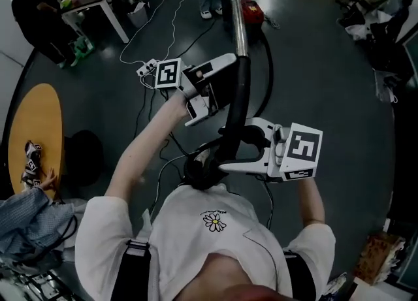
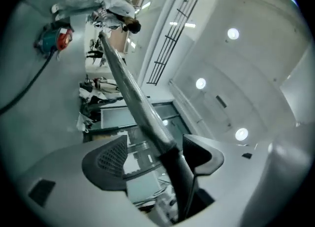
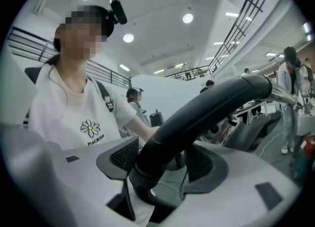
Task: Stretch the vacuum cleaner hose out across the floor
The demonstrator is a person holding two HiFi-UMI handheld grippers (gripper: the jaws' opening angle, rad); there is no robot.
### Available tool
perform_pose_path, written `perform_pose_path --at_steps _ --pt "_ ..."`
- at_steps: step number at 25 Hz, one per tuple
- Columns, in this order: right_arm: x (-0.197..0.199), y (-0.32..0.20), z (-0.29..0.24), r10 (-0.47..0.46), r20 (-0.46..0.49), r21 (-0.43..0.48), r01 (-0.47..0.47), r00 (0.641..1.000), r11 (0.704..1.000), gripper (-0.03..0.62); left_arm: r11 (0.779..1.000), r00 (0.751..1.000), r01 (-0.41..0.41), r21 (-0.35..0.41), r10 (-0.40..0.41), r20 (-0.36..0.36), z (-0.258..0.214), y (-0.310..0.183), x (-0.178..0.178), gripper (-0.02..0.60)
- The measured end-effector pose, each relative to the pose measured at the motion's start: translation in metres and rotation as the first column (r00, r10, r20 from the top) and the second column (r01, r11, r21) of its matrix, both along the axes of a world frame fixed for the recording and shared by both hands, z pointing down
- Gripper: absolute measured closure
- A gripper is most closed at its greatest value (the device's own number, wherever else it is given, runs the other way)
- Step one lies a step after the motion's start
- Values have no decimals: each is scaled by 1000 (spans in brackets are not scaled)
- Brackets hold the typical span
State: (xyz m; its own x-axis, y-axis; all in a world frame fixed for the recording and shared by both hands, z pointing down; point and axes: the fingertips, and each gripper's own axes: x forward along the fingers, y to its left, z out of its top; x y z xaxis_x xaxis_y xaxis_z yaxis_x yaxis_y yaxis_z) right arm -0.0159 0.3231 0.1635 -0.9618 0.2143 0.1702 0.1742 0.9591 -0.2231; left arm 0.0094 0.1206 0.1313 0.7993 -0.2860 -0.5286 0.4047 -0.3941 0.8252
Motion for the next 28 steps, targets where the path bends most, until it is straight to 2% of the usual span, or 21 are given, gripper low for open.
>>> perform_pose_path --at_steps 2,5,6,9,10,12,14,15,16,17,19,21,22,23,25,26,27,28 --pt "6 37 17 -36 -53 8 36 998 999 319 997 996 -70 15 71 -57 -12 29 14 239" --pt "-2 84 38 -47 -90 10 48 995 999 319 993 996 -89 78 87 28 -5 72 29 239" --pt "-7 97 42 -42 -84 12 43 996 999 319 995 997 -72 70 71 24 -2 83 28 253" --pt "-20 128 52 -4 -54 60 8 999 998 319 999 994 -25 48 30 -103 -6 115 15 315" --pt "-23 138 56 14 -47 93 -10 999 996 319 997 992 -20 71 29 -126 -10 129 12 323" --pt "-31 160 66 55 -32 174 -49 998 984 320 986 991 -30 161 50 -124 -23 163 7 332" --pt "-35 178 73 86 1 220 -85 996 972 321 960 990 -54 274 87 -109 -39 197 2 336" --pt "-35 185 73 100 39 192 -106 994 976 321 943 988 -70 324 110 -106 -47 214 -1 336" --pt "-34 193 69 118 89 113 -127 989 985 321 926 986 -90 367 135 -98 -53 231 -6 336" --pt "-31 204 64 141 134 -7 -141 981 990 321 908 984 -114 402 159 -80 -59 250 -9 336" --pt "-25 236 58 175 154 -229 -137 972 964 321 878 981 -163 450 192 -20 -63 296 -16 336" --pt "-24 275 52 209 161 -338 -145 965 930 321 862 977 -201 465 213 27 -57 345 -28 339" --pt "-18 288 42 265 216 -404 -161 940 900 321 857 973 -221 466 228 42 -50 369 -35 347" --pt "-5 292 28 356 308 -490 -174 882 854 321 852 968 -242 465 245 54 -42 390 -43 350" --pt "34 281 -3 557 477 -626 -182 680 759 321 842 958 -274 465 279 59 -30 425 -53 367" --pt "50 274 -13 623 507 -641 -222 596 735 321 834 952 -289 469 301 52 -28 442 -55 380" --pt "57 269 -17 669 499 -623 -308 551 719 321 822 944 -309 479 327 48 -28 460 -53 392" --pt "56 263 -18 708 461 -577 -426 535 697 321 806 934 -333 490 354 52 -29 479 -48 396"
